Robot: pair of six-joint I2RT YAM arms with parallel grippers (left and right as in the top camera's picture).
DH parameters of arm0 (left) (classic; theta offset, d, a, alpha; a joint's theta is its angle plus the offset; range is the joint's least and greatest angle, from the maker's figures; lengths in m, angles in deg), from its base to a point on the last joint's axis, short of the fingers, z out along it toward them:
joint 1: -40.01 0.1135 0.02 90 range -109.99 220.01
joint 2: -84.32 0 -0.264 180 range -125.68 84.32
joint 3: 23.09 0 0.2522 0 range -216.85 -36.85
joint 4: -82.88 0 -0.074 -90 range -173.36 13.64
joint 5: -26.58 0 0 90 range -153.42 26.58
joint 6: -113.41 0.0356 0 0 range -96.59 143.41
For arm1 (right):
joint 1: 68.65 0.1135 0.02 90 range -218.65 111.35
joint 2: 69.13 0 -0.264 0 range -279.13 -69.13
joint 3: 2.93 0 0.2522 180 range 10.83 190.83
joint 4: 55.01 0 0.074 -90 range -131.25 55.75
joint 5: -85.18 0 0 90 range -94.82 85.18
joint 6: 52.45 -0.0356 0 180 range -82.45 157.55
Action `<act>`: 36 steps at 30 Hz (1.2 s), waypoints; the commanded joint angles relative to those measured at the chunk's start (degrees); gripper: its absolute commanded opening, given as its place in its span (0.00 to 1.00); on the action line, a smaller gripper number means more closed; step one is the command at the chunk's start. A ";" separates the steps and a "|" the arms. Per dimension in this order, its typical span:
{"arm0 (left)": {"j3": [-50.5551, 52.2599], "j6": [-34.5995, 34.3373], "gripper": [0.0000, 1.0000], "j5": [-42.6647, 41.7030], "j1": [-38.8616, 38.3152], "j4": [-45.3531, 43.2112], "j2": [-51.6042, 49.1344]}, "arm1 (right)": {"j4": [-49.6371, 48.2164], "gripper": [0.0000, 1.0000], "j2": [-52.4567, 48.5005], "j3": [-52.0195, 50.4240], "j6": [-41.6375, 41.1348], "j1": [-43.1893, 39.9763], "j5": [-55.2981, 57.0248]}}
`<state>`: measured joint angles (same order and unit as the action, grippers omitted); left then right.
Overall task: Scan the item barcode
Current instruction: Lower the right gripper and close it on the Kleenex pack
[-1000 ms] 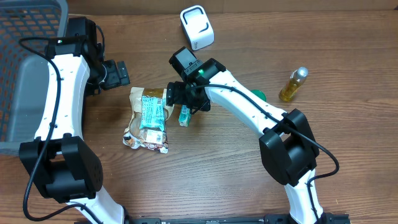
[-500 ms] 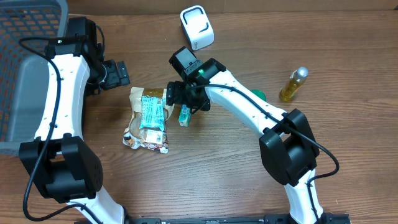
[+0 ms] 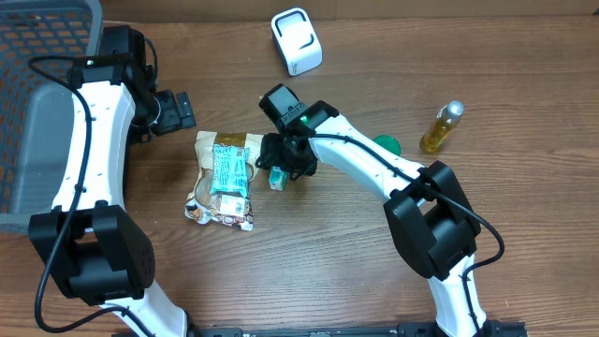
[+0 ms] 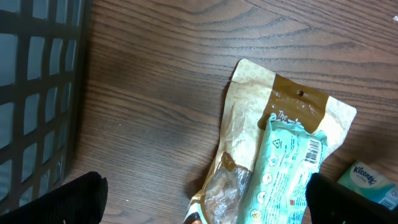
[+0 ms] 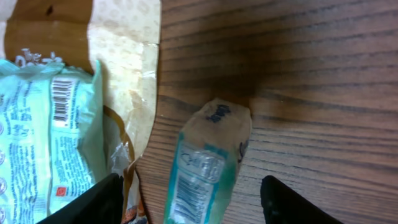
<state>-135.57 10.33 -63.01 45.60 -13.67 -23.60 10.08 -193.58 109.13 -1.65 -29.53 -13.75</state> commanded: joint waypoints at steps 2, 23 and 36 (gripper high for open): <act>0.11 0.87 0.99 -0.42 -0.42 0.07 0.35 | -1.22 0.48 0.87 -0.48 -0.24 0.15 0.50; 0.11 0.87 1.00 -0.42 -0.42 0.07 0.35 | -1.36 0.49 0.87 -0.48 -0.22 0.15 2.36; 0.11 0.87 1.00 -0.42 -0.42 0.07 0.35 | -1.40 0.52 0.87 -0.90 -0.22 0.15 3.98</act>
<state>-135.57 10.33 -63.03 45.60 -13.67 -23.60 8.90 -193.58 108.91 -1.85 -29.53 -10.56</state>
